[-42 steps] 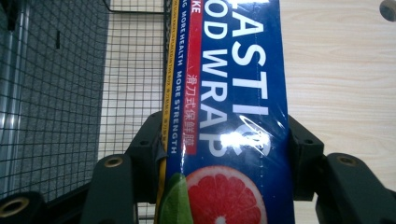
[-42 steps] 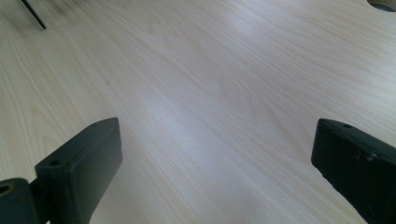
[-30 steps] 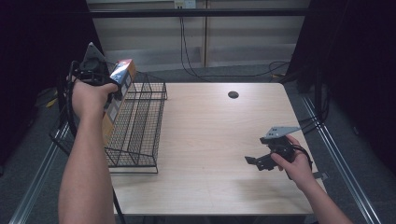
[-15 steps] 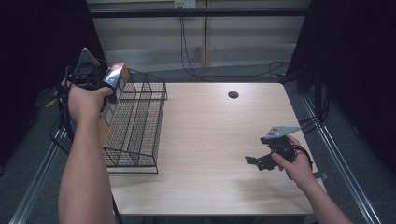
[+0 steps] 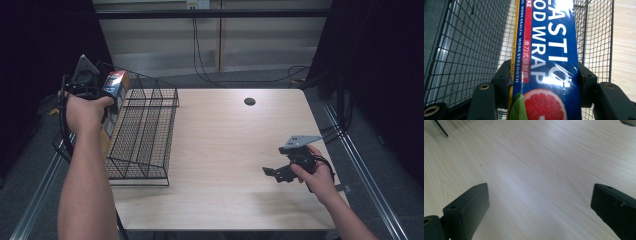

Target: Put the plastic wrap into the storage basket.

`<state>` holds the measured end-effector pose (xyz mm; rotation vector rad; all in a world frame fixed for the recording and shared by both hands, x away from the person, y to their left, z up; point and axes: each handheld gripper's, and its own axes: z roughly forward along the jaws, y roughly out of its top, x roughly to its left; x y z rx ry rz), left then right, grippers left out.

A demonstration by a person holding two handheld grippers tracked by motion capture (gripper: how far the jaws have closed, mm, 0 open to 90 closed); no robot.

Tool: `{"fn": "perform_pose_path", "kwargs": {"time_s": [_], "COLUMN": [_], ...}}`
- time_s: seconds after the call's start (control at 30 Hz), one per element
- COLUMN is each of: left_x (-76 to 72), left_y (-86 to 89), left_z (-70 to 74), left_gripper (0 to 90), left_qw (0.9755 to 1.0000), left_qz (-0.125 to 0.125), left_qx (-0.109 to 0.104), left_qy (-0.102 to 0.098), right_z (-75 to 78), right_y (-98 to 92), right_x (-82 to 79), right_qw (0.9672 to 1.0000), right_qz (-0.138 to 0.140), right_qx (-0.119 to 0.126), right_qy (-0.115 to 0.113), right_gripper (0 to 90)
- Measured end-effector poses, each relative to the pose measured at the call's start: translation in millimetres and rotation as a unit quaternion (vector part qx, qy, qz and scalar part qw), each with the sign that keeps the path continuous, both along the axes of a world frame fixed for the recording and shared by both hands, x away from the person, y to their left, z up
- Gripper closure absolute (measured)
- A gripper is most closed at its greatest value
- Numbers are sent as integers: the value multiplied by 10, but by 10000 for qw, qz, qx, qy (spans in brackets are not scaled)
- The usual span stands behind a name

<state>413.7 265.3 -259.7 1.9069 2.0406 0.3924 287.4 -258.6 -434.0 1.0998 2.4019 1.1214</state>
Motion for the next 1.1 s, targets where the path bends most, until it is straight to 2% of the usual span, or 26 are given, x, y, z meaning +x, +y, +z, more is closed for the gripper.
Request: {"fn": "perform_pose_path", "kwargs": {"time_s": [0.5, 0.6, 0.7, 1.1], "left_x": [-41, -47, -50, -7], "left_y": [92, 112, 105, 65], "left_z": [-52, -73, -101, -224], "left_gripper": [436, 436, 435, 431], "left_qw": [9998, 9997, 9995, 9994], "left_qz": [187, 194, 294, 97], "left_qx": [-1, -30, -29, -16], "left_qy": [54, 144, 149, 335], "right_z": [9, 10, 7, -4], "right_y": [-7, -6, 1, 9], "right_x": [-6, -7, -9, -5], "right_qw": [10000, 10000, 10000, 10000], "right_qz": [6, 2, -16, 10], "right_qx": [5, 9, -6, -21], "right_qy": [-3, -6, -3, -7], "right_gripper": [16, 16, 16, 16]}}
